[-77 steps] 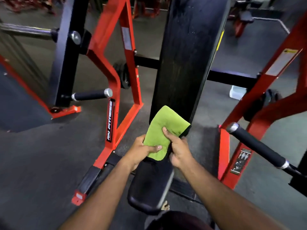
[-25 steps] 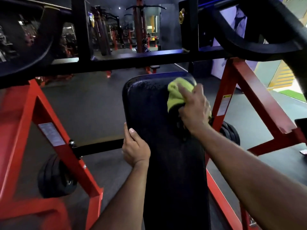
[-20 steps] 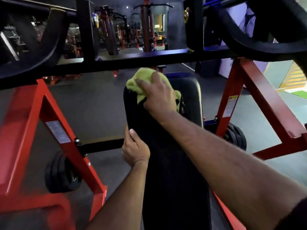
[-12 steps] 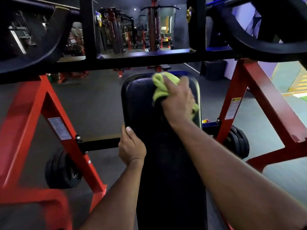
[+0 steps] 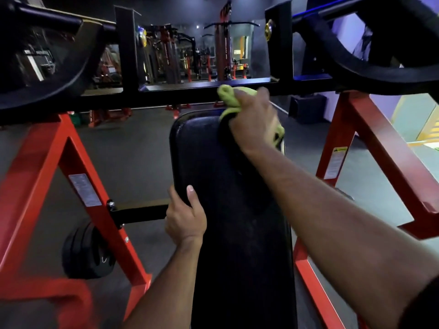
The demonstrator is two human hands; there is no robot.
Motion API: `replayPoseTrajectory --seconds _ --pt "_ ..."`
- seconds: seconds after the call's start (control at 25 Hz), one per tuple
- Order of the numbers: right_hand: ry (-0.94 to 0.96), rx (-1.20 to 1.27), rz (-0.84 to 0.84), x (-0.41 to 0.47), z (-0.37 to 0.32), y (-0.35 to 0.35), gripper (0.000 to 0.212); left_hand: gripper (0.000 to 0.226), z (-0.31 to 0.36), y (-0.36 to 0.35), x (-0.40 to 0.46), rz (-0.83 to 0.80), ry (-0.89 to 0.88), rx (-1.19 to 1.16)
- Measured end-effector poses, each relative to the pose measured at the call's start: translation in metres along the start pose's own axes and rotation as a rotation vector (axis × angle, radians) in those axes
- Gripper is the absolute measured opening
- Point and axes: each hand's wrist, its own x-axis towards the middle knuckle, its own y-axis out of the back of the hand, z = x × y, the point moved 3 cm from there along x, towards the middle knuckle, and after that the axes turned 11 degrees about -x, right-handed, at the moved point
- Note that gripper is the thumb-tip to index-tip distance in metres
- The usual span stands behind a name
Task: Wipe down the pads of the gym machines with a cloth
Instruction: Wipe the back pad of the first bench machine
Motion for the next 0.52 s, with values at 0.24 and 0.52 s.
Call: replayPoseTrajectory --seconds 0.24,0.52 --pt "0.912 -0.093 -0.25 -0.131 -0.087 -0.031 0.038 0.045 -0.021 0.0 0.006 -0.147 0.19 -0.023" --pt "0.075 0.083 -0.036 -0.059 0.037 -0.011 0.07 0.06 -0.006 -0.001 0.002 0.04 -0.007 -0.104"
